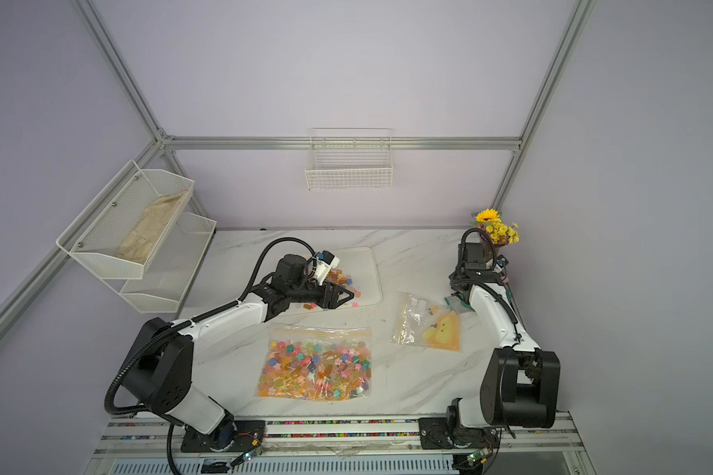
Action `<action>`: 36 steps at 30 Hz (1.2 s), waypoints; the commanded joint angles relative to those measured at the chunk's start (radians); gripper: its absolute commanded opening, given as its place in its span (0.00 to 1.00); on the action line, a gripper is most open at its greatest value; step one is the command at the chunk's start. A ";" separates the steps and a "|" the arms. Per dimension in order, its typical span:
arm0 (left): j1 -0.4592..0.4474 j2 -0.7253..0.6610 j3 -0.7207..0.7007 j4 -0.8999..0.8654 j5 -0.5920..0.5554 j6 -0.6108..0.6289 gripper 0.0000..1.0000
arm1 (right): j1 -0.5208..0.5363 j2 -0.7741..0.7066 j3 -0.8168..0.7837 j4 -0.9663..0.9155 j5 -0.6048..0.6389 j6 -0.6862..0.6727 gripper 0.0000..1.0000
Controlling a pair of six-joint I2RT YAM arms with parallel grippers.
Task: Pour candies out of the ziploc bag
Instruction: Place the ziploc bag at the center of the board, then adjust the ziploc bag at the center of the board.
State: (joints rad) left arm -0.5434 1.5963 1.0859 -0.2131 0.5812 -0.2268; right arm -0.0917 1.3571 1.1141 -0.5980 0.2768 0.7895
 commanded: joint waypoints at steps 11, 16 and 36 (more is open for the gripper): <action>-0.153 0.133 0.282 -0.599 -0.324 0.405 0.62 | 0.148 -0.247 -0.064 0.064 -0.406 -0.188 0.70; -0.182 0.269 0.372 -0.623 -0.368 0.400 0.62 | 0.151 -0.275 -0.117 0.087 -0.435 -0.191 0.70; -0.199 0.479 0.513 -0.661 -0.372 0.399 0.51 | 0.151 -0.278 -0.154 0.108 -0.447 -0.199 0.70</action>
State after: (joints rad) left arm -0.7364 2.0777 1.5360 -0.8478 0.1802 0.1287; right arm 0.0574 1.0882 0.9569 -0.5083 -0.1768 0.6041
